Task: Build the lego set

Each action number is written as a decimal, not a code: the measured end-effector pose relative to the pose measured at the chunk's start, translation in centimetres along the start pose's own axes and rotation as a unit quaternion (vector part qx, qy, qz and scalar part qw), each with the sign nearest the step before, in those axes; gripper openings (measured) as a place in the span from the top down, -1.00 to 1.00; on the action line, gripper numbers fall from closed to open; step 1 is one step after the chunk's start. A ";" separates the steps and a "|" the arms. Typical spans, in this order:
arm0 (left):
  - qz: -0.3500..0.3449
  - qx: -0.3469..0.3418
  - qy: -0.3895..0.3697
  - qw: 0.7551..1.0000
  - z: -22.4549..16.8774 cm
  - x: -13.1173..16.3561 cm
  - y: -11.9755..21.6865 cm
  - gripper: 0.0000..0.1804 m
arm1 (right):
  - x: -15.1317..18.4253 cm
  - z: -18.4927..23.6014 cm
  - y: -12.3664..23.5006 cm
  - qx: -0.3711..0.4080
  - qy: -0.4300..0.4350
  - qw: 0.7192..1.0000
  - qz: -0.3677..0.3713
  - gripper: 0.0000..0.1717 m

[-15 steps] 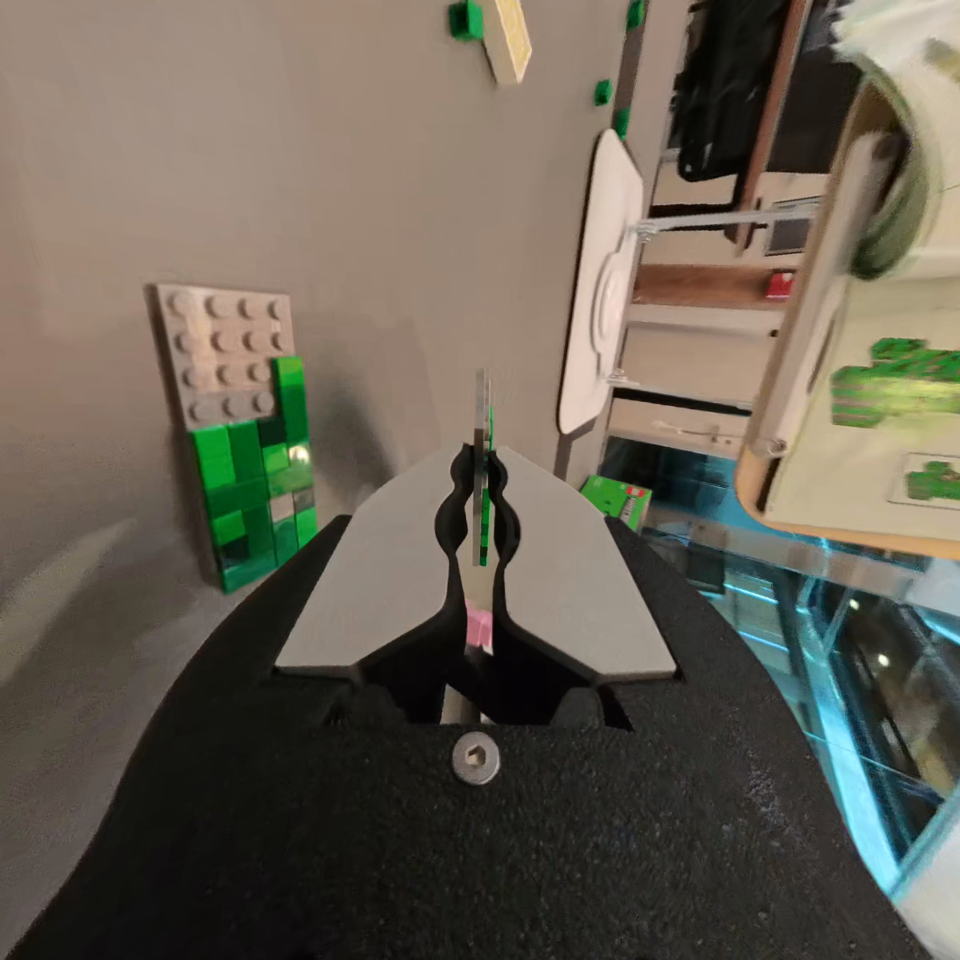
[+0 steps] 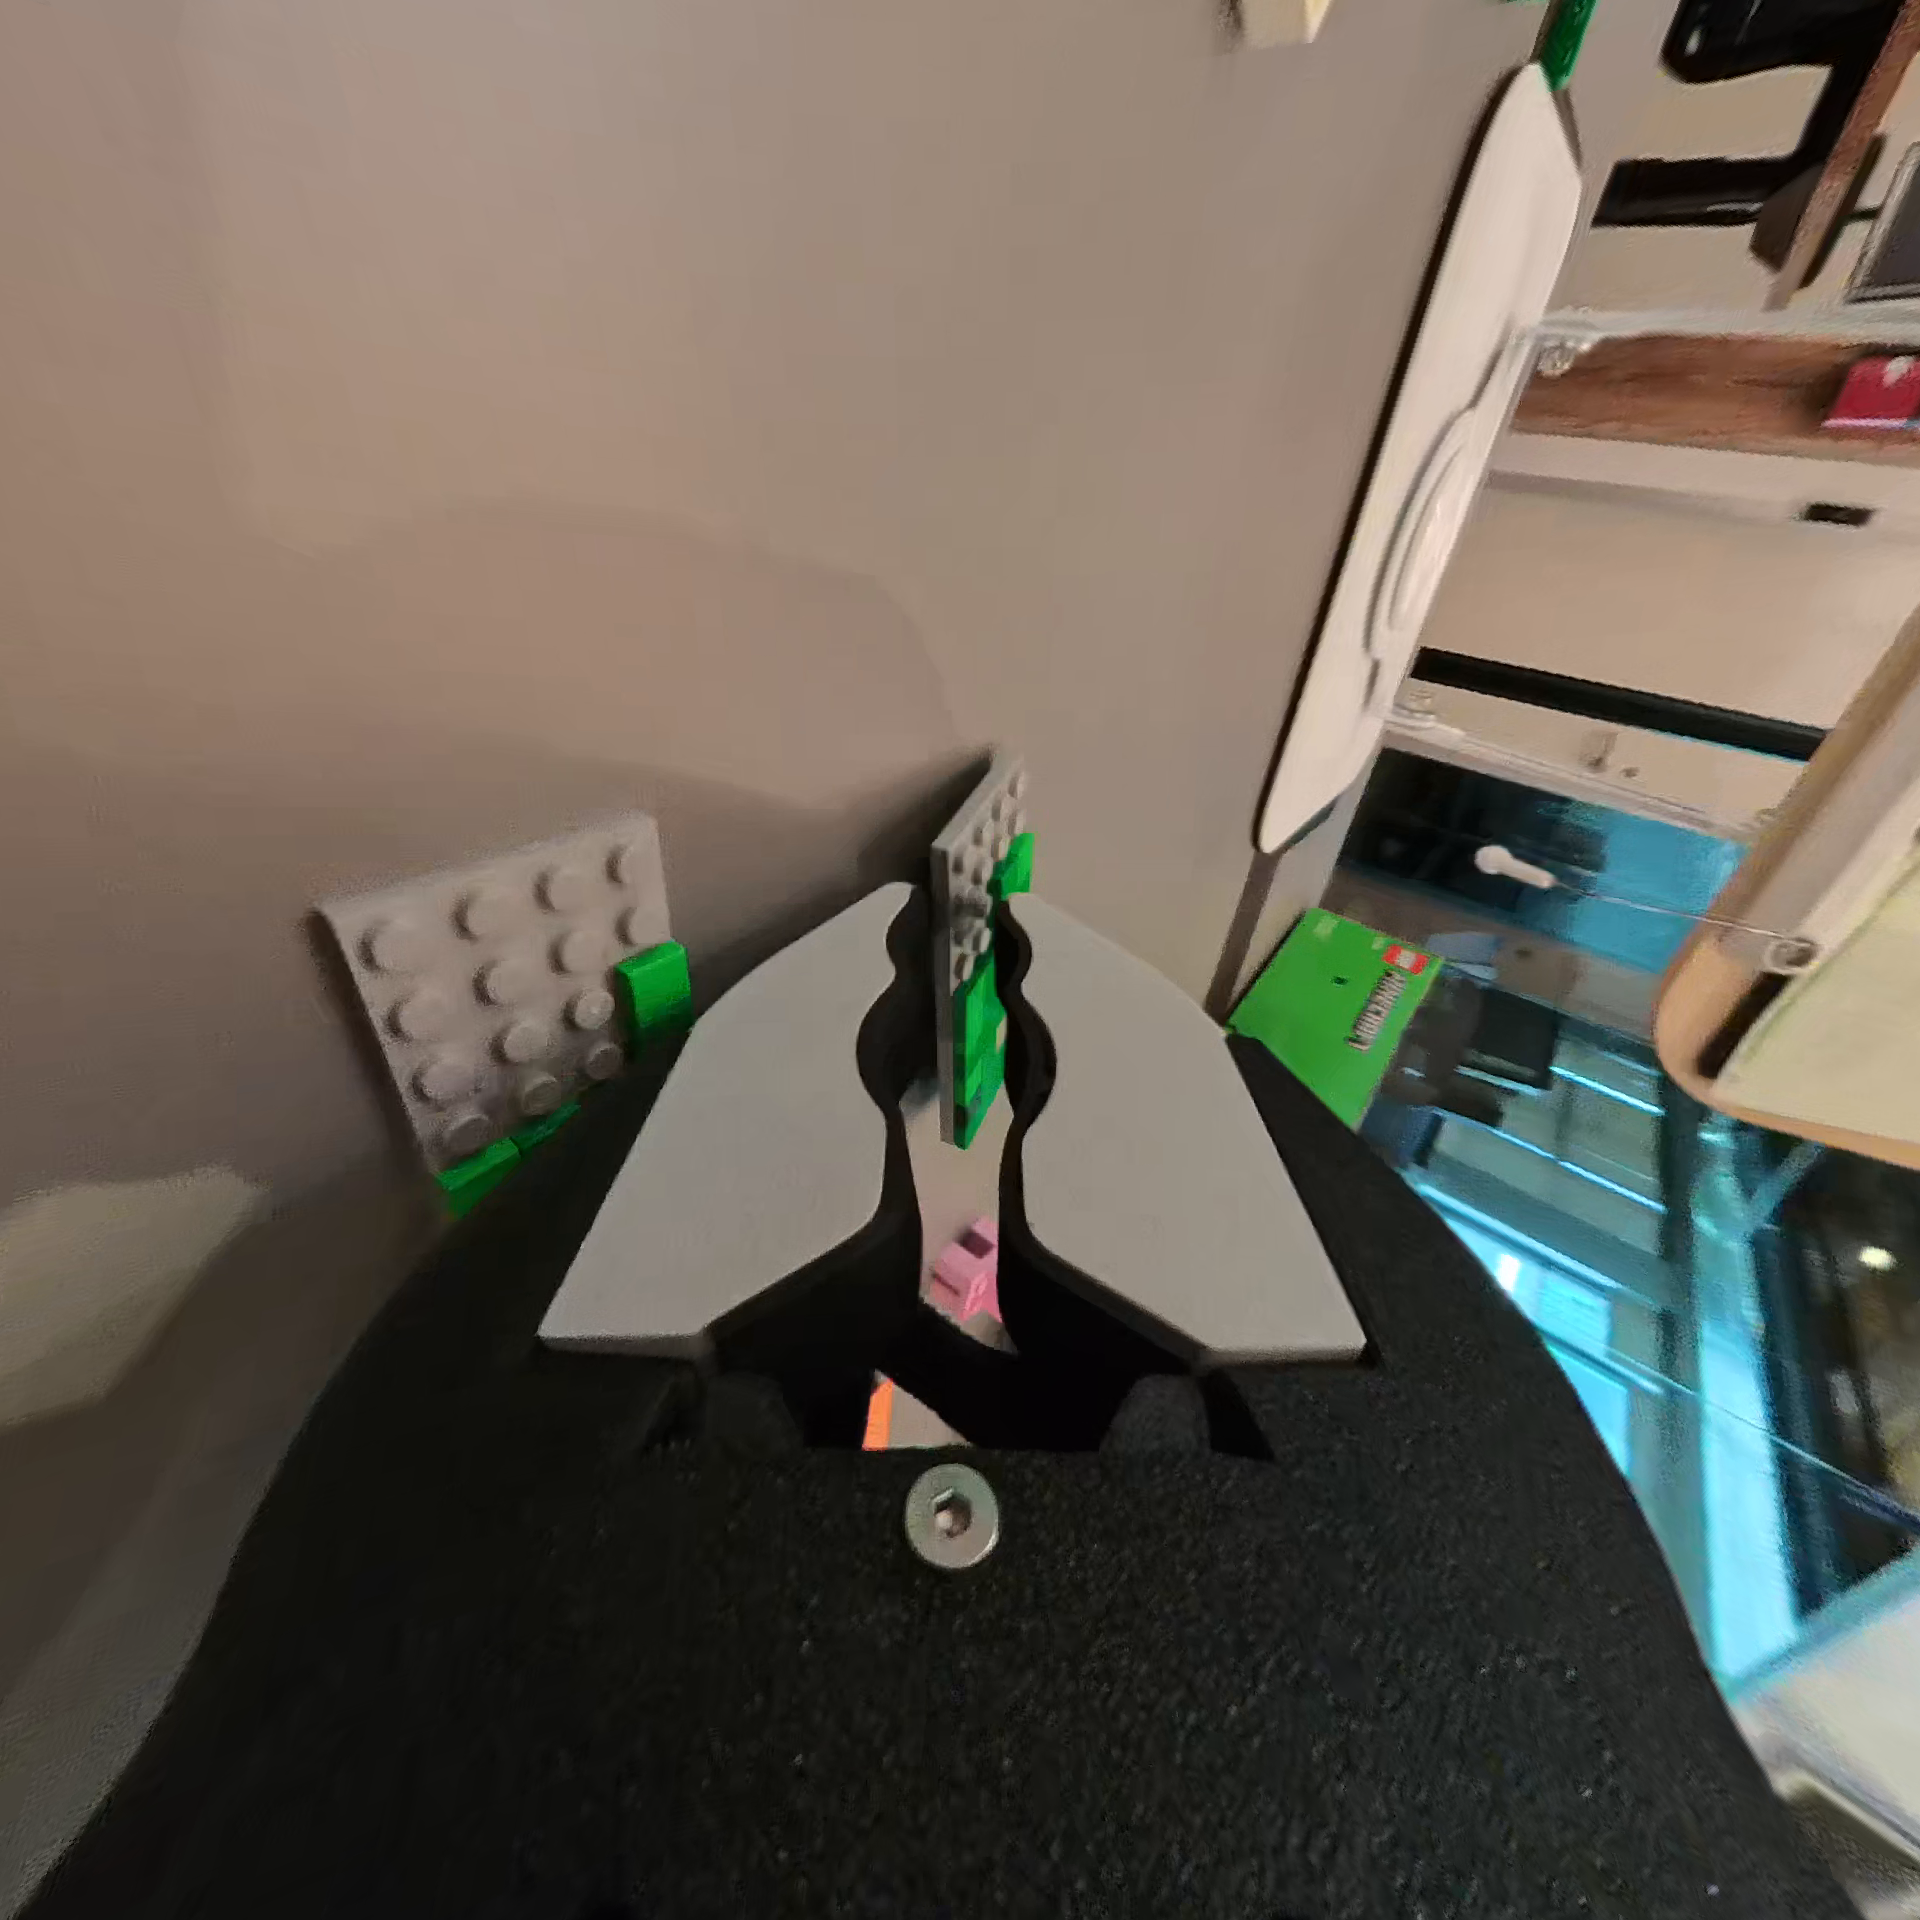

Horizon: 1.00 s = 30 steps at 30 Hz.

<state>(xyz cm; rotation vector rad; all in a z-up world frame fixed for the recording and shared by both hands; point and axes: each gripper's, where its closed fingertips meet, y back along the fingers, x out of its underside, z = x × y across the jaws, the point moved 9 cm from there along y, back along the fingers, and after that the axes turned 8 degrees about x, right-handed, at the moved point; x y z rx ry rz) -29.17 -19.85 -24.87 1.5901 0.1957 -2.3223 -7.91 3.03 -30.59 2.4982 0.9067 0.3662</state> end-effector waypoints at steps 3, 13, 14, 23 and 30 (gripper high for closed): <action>-0.001 -0.068 -0.024 0.997 2.2 1.3 0.4 0.74 | -0.6 -0.8 0.9 -0.057 -0.031 0.998 -0.015 0.72; -0.062 -0.072 0.010 0.995 4.8 2.3 -2.4 0.78 | -6.4 -9.8 4.8 -0.232 -0.221 0.918 -0.234 0.78; -0.066 -0.062 0.012 0.996 5.0 2.3 -2.7 0.78 | -7.8 -10.8 3.8 -0.246 -0.229 0.909 -0.246 0.78; -0.084 -0.028 0.002 0.996 4.5 2.2 -2.8 0.82 | -17.3 -14.0 -6.2 -0.518 -0.398 0.747 -0.125 0.90; -0.088 -0.020 0.030 0.995 4.7 2.4 -2.4 0.96 | -19.8 -12.9 -6.6 -0.440 -0.225 0.857 -0.147 0.87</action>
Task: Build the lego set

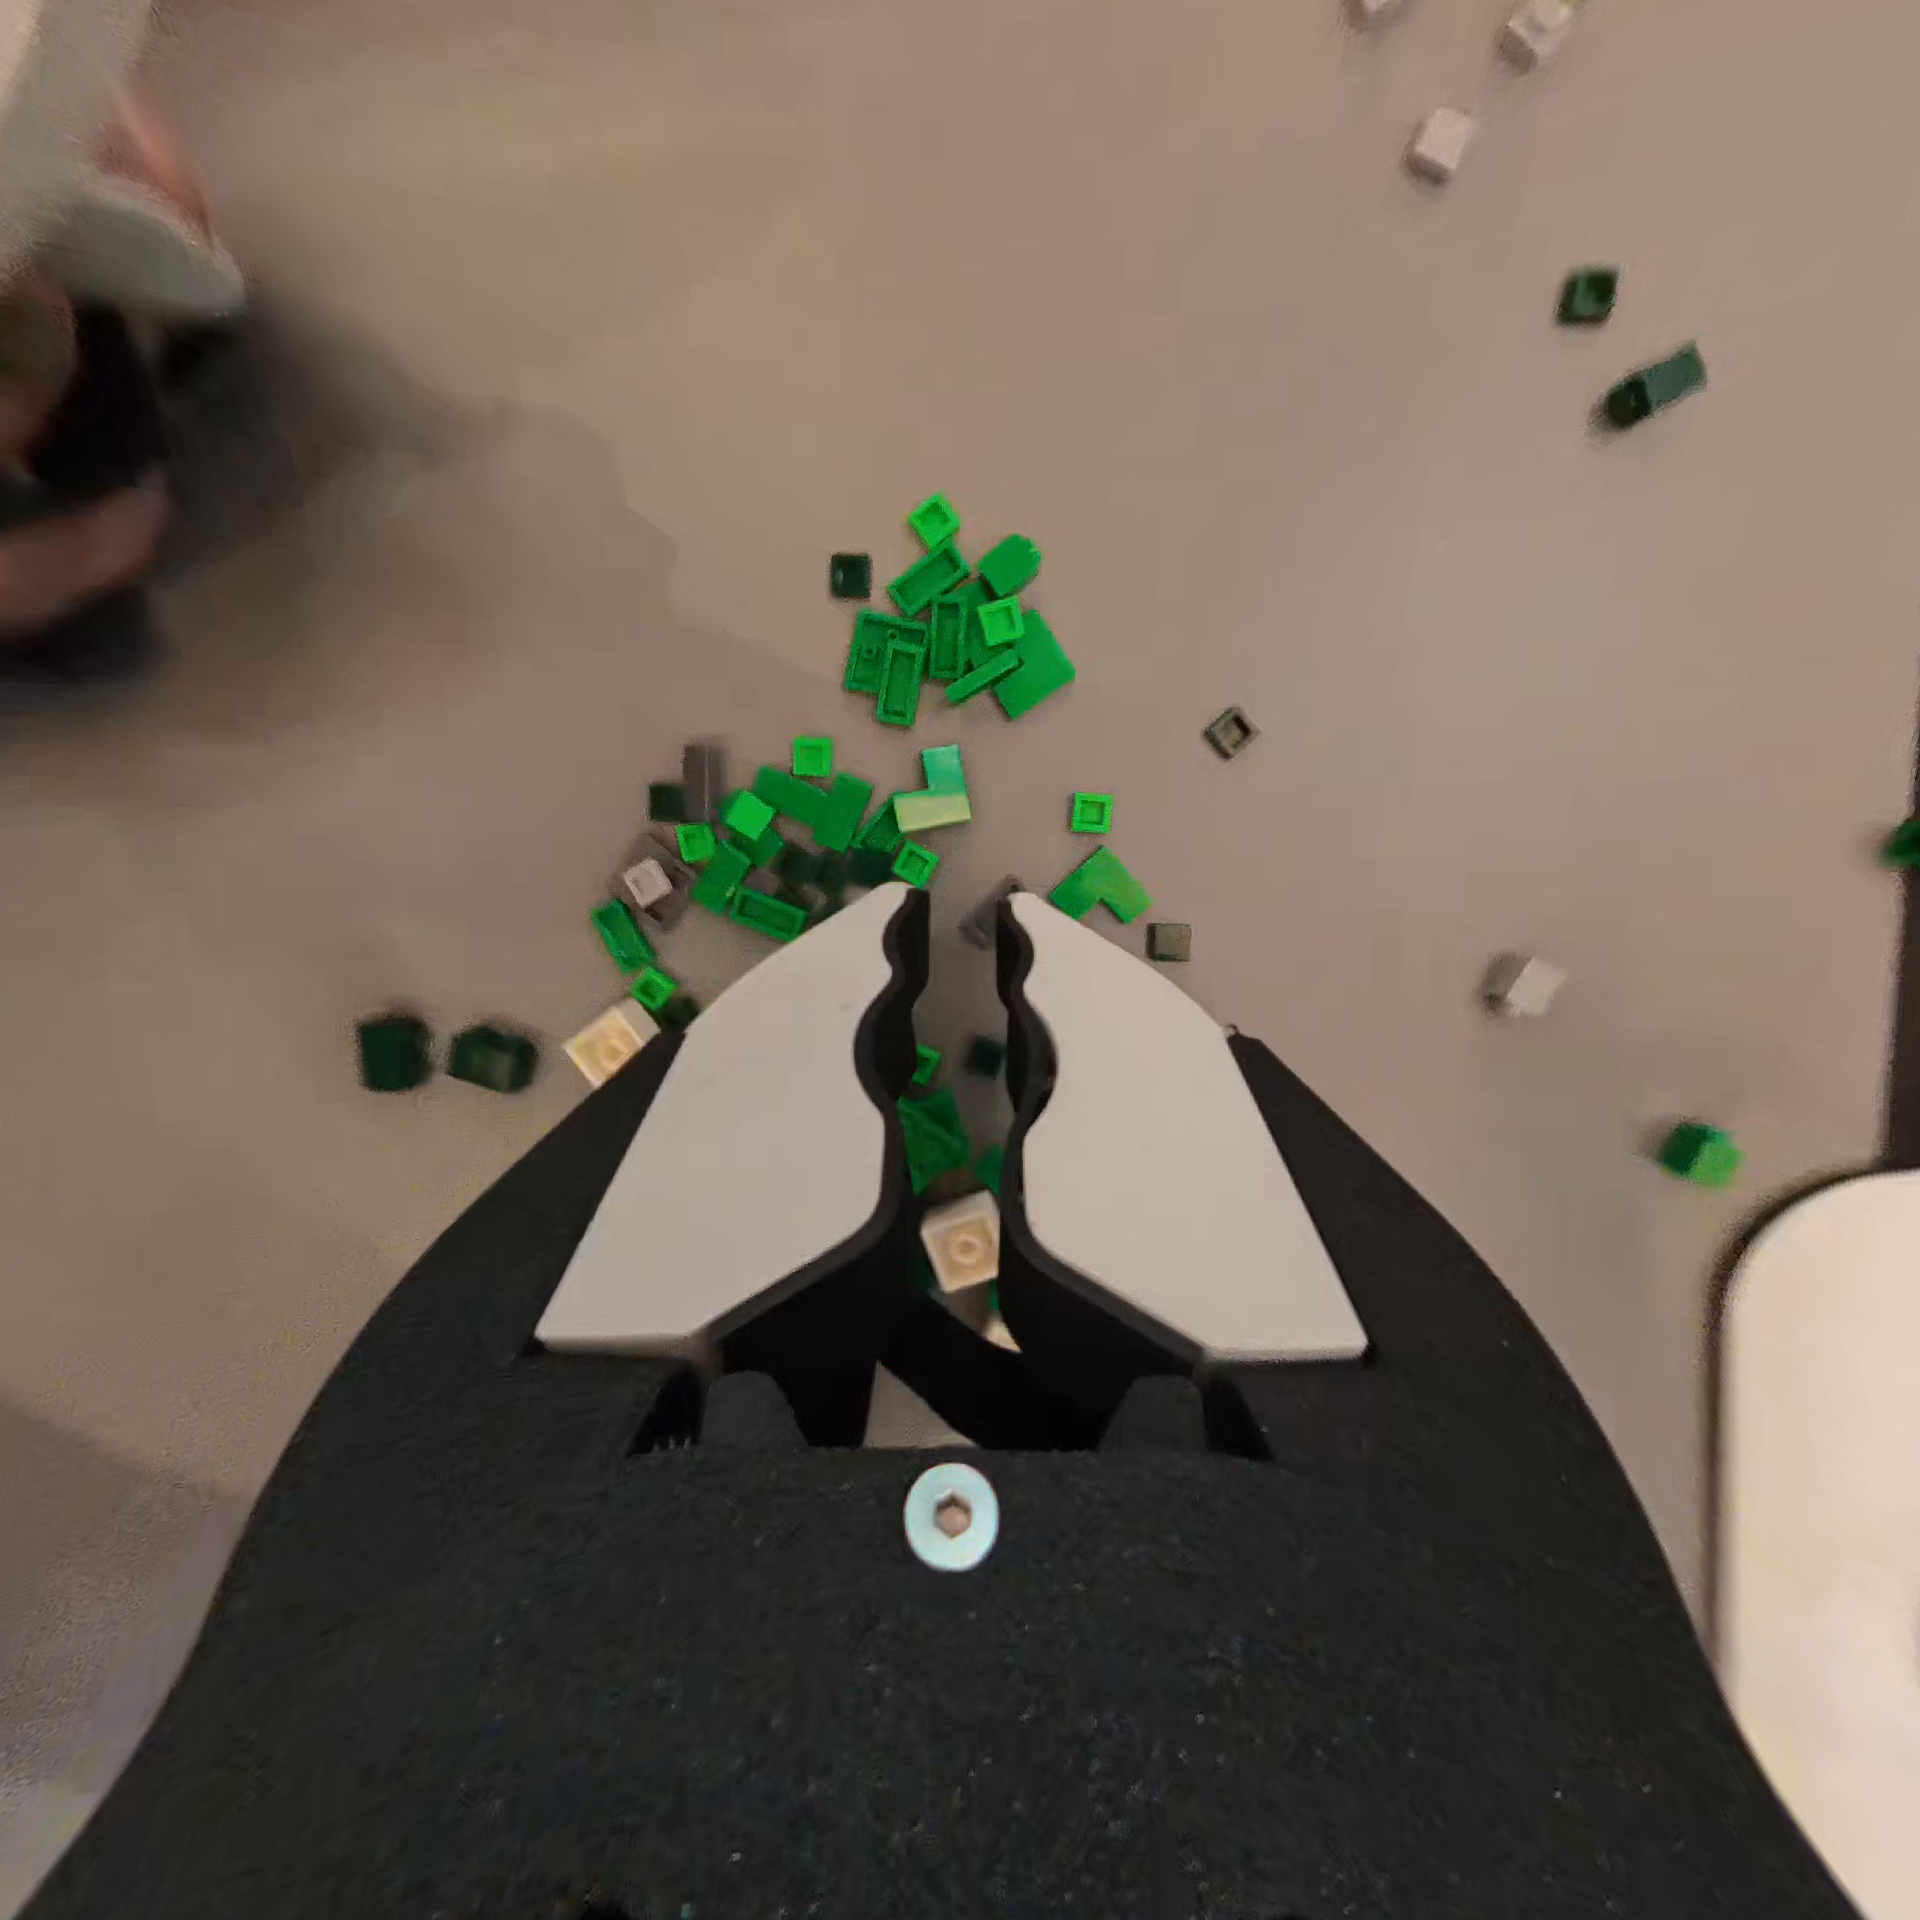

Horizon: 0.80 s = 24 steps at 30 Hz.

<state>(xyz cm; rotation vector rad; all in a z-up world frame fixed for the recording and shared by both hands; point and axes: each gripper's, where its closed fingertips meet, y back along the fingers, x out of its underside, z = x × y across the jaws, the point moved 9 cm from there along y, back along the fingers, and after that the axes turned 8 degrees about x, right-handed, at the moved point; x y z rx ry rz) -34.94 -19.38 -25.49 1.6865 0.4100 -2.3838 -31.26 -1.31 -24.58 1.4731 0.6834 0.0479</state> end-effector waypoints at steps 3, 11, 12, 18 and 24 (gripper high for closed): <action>-0.001 0.001 0.009 1.000 0.2 0.1 -0.2 0.96 | 0.0 1.6 -0.2 -0.001 0.129 0.992 -0.002 0.88; -0.016 0.013 0.004 1.000 -0.2 -0.2 -0.1 1.00 | 0.5 4.3 -1.0 -0.015 0.330 0.941 -0.073 0.90; -0.015 0.014 0.004 1.000 -0.2 -0.2 -0.1 1.00 | 0.3 4.2 -1.2 -0.009 0.318 0.945 -0.072 0.91; -0.015 0.020 0.010 1.000 -0.2 -0.1 -0.1 1.00 | -0.8 3.3 -2.5 -0.002 0.311 0.950 -0.011 0.92; -0.016 0.021 0.025 0.999 0.2 0.1 -0.2 1.00 | -0.7 4.4 -2.4 -0.042 0.355 0.934 0.013 0.87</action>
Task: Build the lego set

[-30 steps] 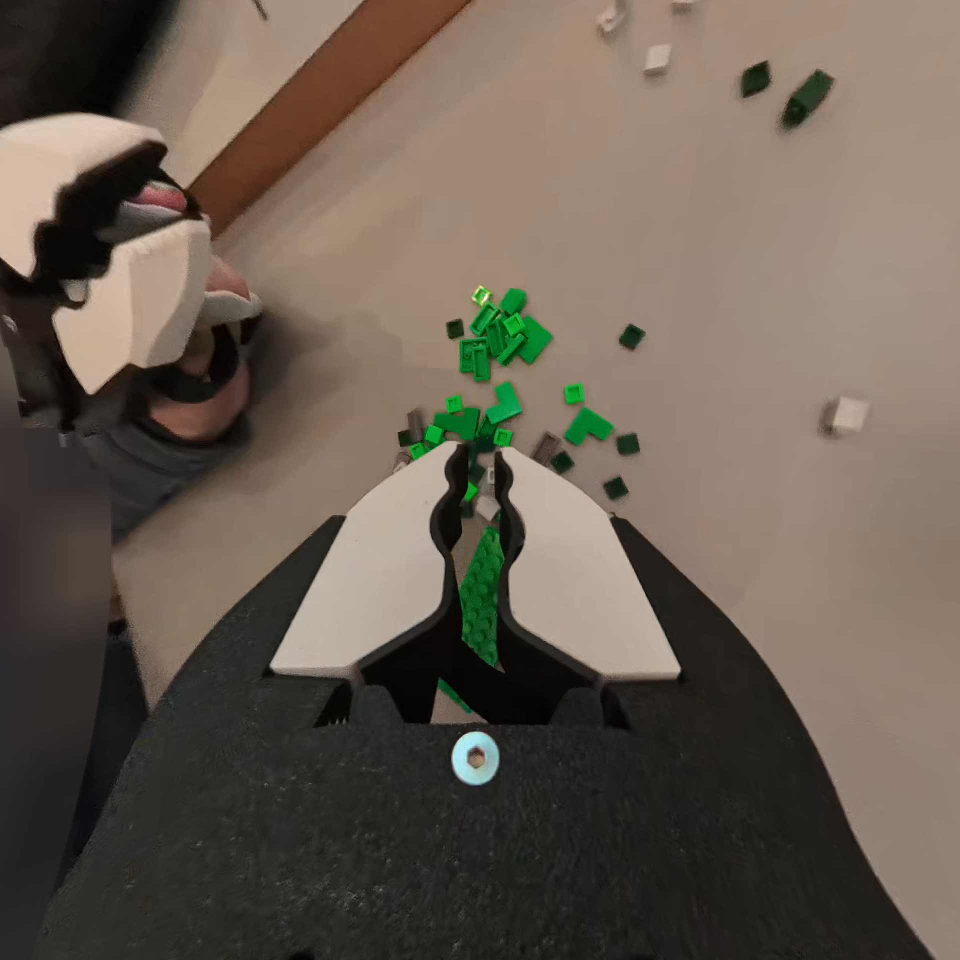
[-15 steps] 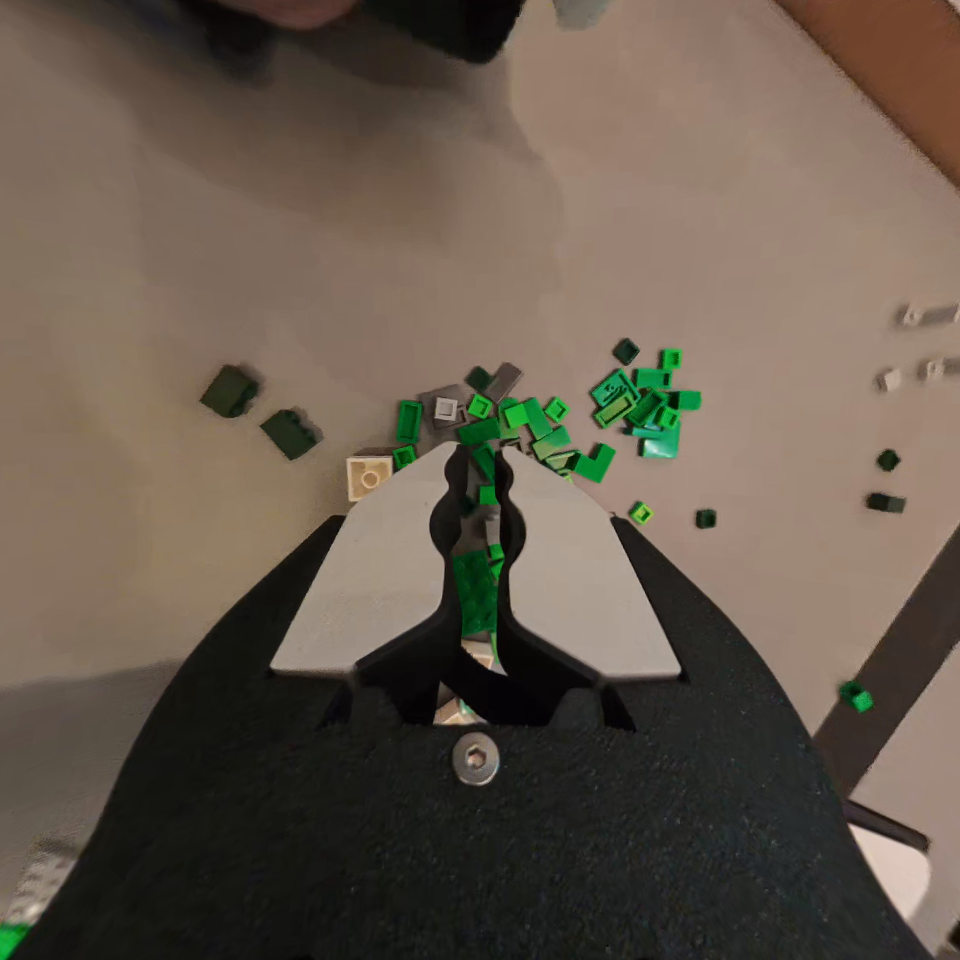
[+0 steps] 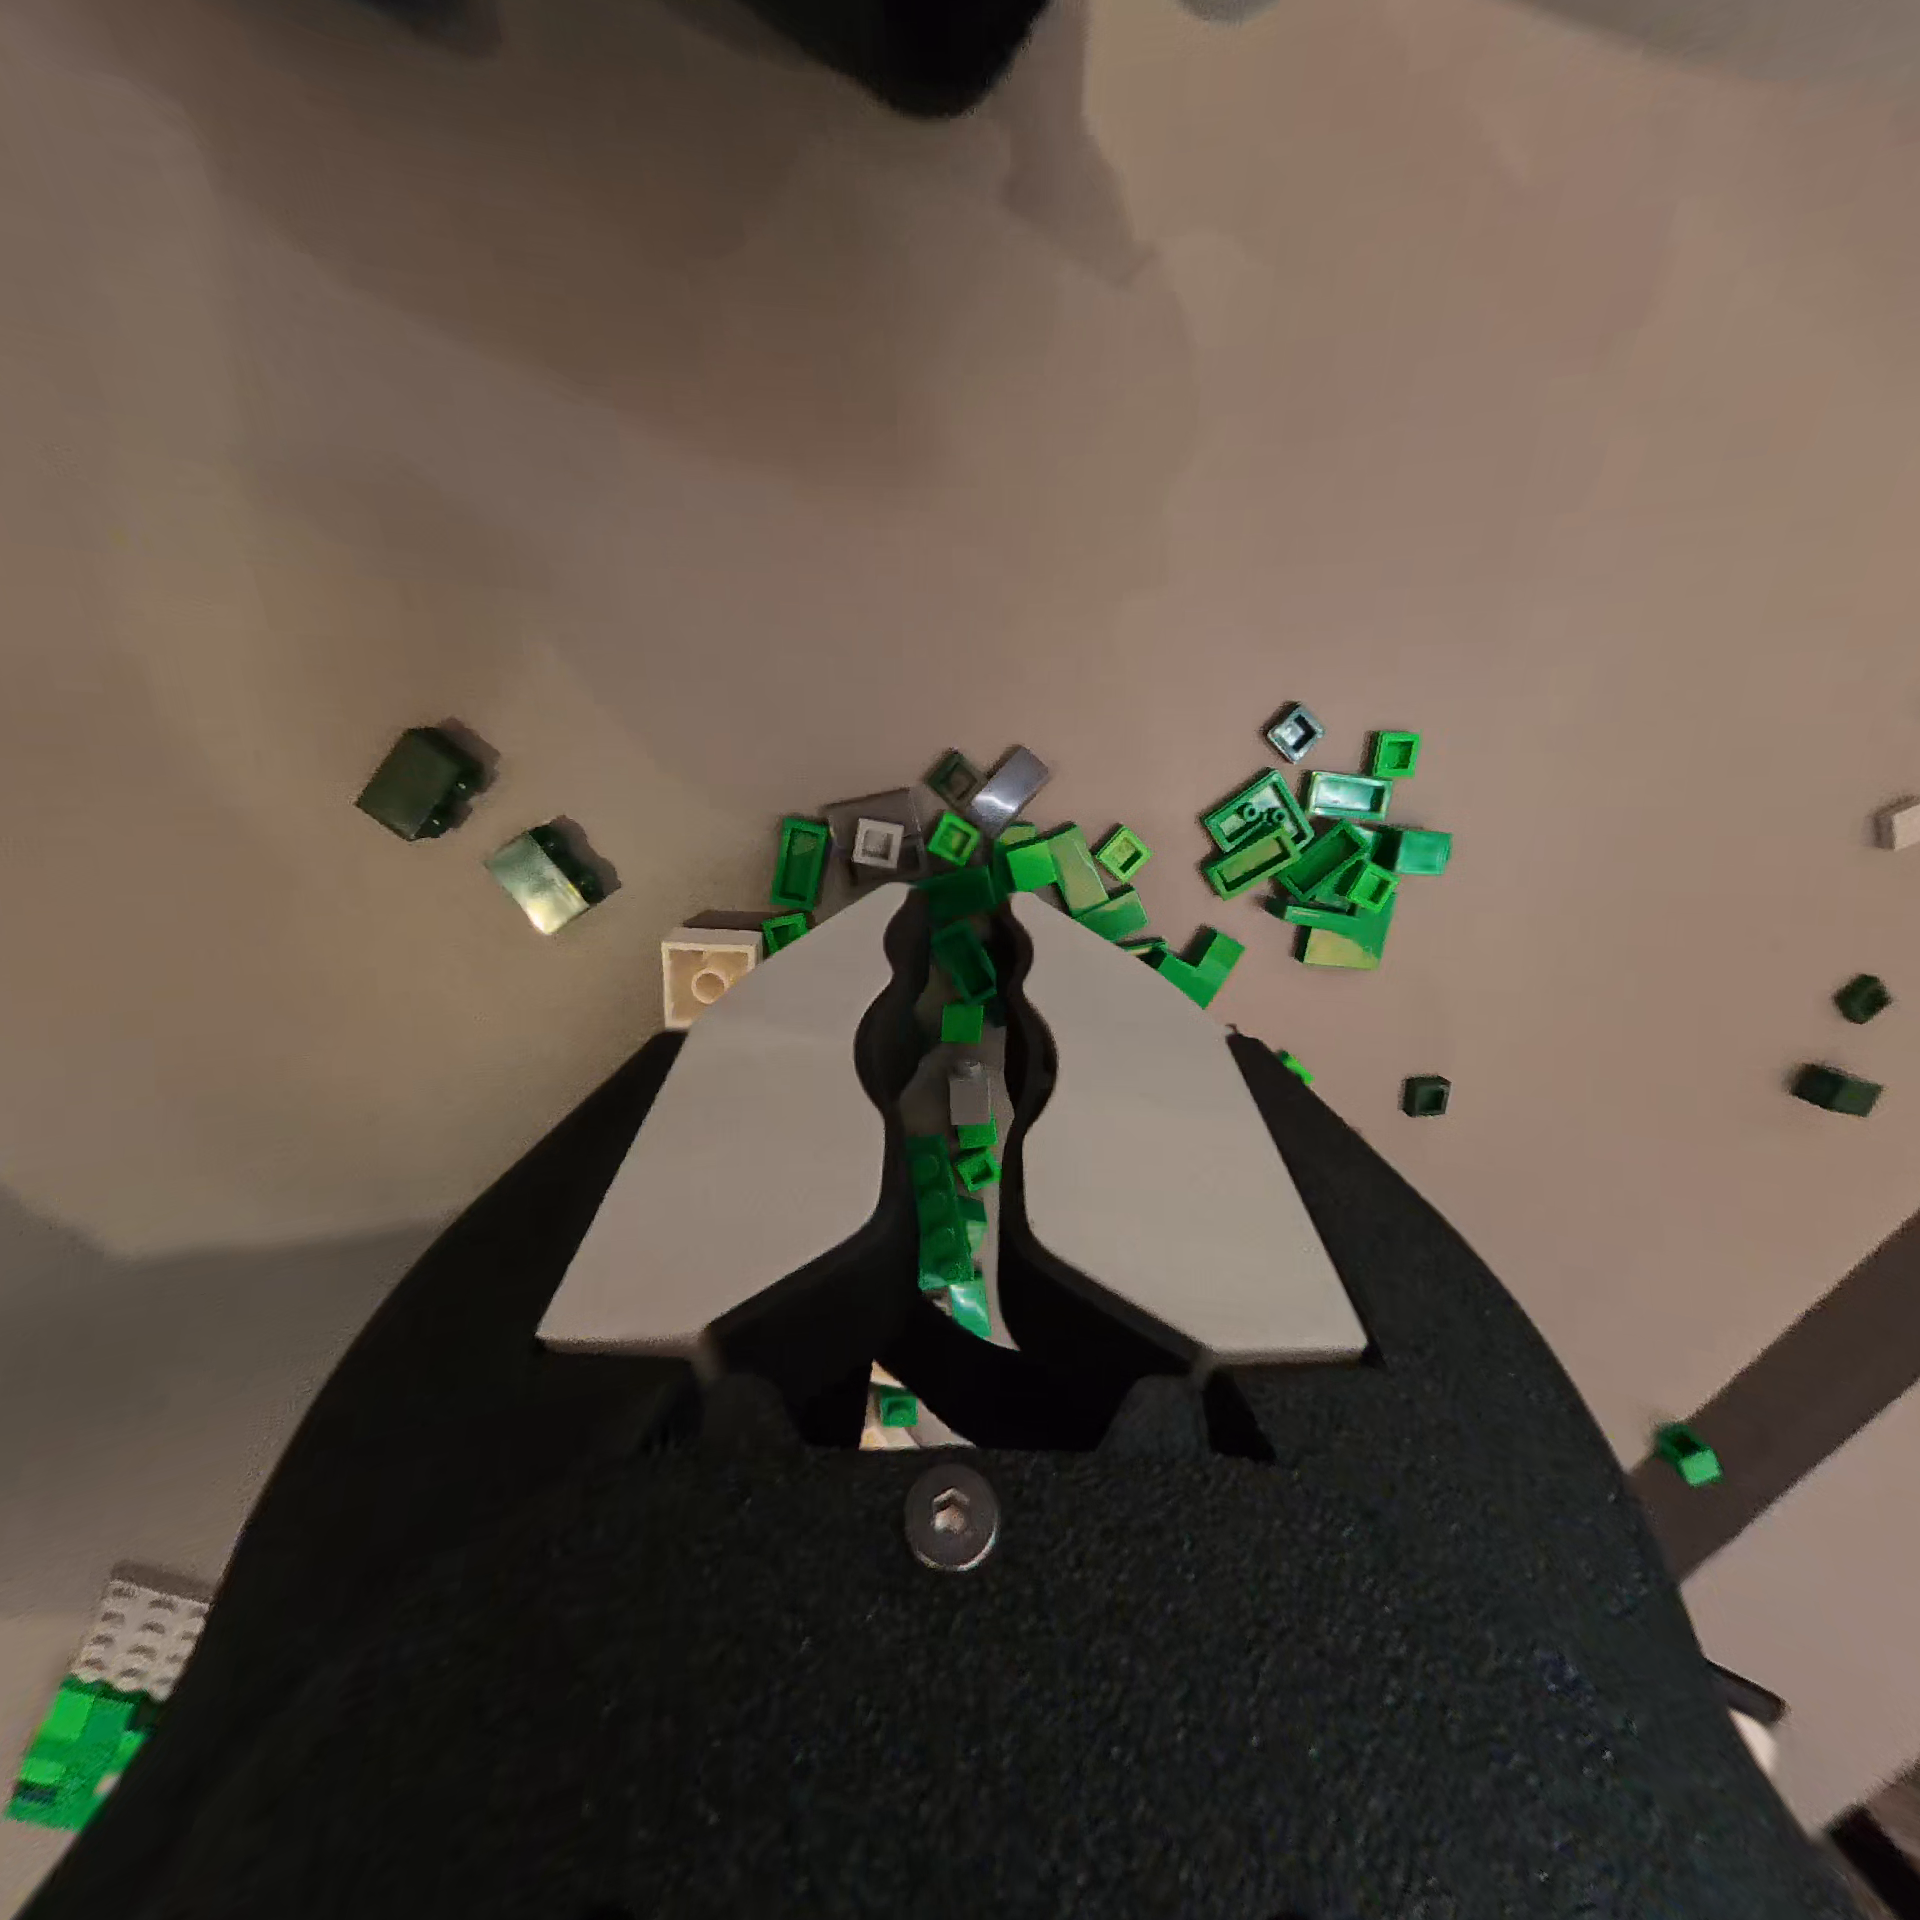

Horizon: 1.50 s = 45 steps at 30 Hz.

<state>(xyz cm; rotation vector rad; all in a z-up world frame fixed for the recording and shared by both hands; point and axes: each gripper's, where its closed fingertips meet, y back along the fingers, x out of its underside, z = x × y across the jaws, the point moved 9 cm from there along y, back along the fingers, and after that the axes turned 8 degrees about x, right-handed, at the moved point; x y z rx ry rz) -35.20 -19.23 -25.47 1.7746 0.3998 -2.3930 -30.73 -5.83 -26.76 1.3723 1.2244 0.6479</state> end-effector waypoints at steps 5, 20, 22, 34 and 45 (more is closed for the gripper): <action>0.000 0.006 0.005 1.000 -0.1 0.0 -0.1 1.00 | -0.2 1.1 -0.2 0.042 0.071 0.997 -0.003 0.78; 0.002 0.013 0.011 1.000 0.0 0.2 -0.2 1.00 | -1.0 0.7 -0.5 0.026 0.130 0.990 0.042 0.83; 0.003 0.013 0.010 1.000 0.0 0.2 -0.2 1.00 | -1.3 0.8 -0.1 0.040 0.136 0.989 0.030 0.98; 0.005 0.024 0.009 1.000 -0.3 0.2 -0.4 1.00 | -0.4 1.5 0.5 0.004 0.010 1.000 0.021 0.91; 0.003 0.026 0.014 1.000 -0.2 0.1 -0.3 1.00 | 0.4 0.8 -0.3 -0.016 -0.017 0.999 0.034 0.83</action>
